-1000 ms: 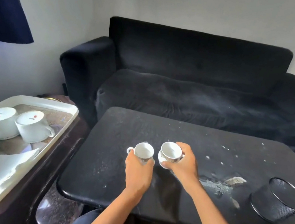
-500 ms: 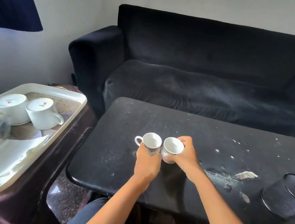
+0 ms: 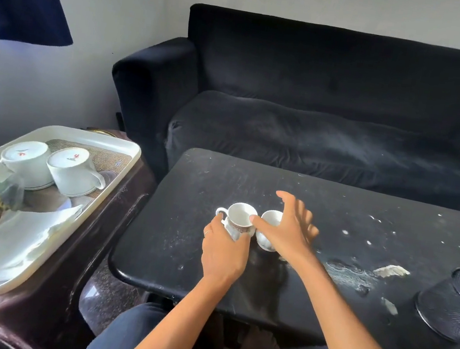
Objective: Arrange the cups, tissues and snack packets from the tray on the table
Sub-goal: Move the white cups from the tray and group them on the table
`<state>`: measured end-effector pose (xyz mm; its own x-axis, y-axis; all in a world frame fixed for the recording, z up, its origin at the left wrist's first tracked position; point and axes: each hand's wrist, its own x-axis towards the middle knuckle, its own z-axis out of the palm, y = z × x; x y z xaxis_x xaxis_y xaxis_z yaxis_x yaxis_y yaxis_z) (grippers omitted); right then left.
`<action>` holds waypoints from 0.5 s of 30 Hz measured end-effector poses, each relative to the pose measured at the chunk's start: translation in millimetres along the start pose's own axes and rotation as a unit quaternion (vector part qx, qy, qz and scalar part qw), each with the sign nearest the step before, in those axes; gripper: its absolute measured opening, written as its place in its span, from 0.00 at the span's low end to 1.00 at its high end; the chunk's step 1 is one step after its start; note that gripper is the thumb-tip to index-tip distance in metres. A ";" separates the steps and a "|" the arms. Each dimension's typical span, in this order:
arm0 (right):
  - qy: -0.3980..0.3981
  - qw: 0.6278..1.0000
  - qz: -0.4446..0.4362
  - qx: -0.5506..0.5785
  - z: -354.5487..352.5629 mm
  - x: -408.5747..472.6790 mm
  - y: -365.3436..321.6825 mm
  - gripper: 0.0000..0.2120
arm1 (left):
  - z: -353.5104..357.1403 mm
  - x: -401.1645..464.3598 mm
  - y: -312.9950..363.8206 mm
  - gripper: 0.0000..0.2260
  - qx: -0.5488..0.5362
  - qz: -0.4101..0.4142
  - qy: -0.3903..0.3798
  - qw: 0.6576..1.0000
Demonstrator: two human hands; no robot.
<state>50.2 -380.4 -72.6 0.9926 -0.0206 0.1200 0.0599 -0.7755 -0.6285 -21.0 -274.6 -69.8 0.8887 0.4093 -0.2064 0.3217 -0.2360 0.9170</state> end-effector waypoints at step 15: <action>0.003 0.965 -0.181 0.189 59.6 -34.5 -133.1 0.14 | -102.4 19.5 4.4 0.22 -0.107 0.135 0.282 0.944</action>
<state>14.3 -238.9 -38.8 0.8987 0.2046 0.3878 0.4383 -0.4471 -0.7797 -35.6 -177.4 -34.9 0.5939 0.7784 0.2035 -0.0174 -0.2405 0.9705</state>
